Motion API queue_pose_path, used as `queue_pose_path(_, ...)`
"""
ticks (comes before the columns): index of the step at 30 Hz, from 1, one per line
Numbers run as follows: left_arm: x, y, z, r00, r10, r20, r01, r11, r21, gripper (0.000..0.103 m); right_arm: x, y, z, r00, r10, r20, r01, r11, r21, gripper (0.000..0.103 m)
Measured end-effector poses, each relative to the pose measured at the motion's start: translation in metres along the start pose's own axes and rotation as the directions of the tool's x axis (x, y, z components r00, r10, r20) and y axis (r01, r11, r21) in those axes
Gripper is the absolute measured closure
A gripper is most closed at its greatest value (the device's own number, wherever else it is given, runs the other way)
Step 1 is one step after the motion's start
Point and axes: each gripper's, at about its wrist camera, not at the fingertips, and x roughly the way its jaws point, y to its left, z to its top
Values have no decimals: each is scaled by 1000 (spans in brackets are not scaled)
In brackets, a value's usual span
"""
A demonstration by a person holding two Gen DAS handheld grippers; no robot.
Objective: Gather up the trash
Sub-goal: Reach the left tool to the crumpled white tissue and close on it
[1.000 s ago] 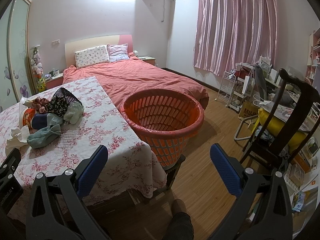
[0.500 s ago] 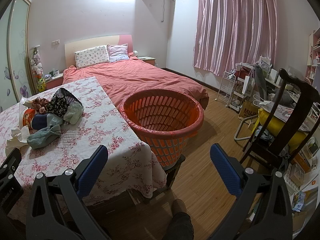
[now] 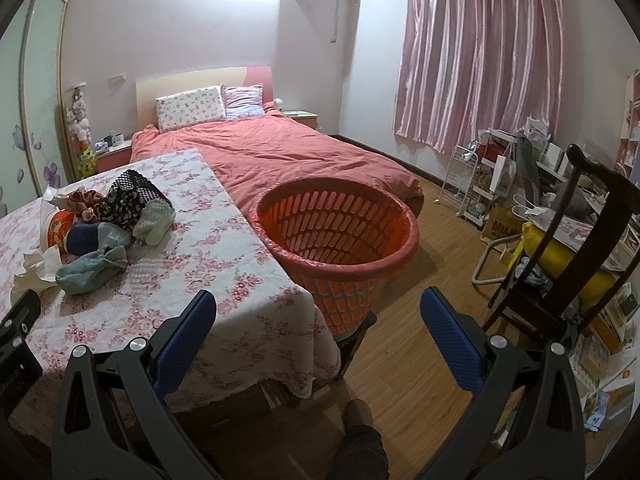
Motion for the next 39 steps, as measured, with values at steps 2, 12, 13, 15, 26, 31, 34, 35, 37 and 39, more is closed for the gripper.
queue_pose_path(2,7,13,3,1000,28,-6,-28,999,-21,4,2,4,1,1000,12,-2,-12,1000,-3,2)
queue_pose_path(12,64,95,25,994,98,-41,-102,989,-109,4,21,28,5,995,91,-42,-92,995,-24,2)
queue_pose_path(13,71,100,29,994,100,-46,-105,988,-112,4,21,29,6,994,97,-44,-98,995,-24,2)
queue_pose_path(15,86,109,35,993,100,-58,-106,989,-103,4,26,35,7,992,113,-53,-114,993,-23,2)
queue_pose_path(26,142,97,41,988,-35,-153,29,999,-42,12,37,75,9,982,166,-94,-174,982,-78,2)
queue_pose_path(31,156,103,35,976,-87,-200,71,994,-87,22,39,89,11,979,178,-97,-188,977,-106,2)
queue_pose_path(34,163,108,31,968,-112,-226,89,990,-109,31,42,97,11,978,184,-99,-195,974,-116,2)
queue_pose_path(35,166,110,29,964,-125,-235,99,988,-117,34,42,101,11,977,188,-101,-200,973,-120,2)
queue_pose_path(37,168,111,27,964,-128,-233,101,987,-122,36,42,105,11,975,197,-102,-209,970,-125,3)
queue_pose_path(39,166,113,28,967,-135,-218,110,986,-125,39,41,111,12,973,207,-99,-219,967,-133,3)
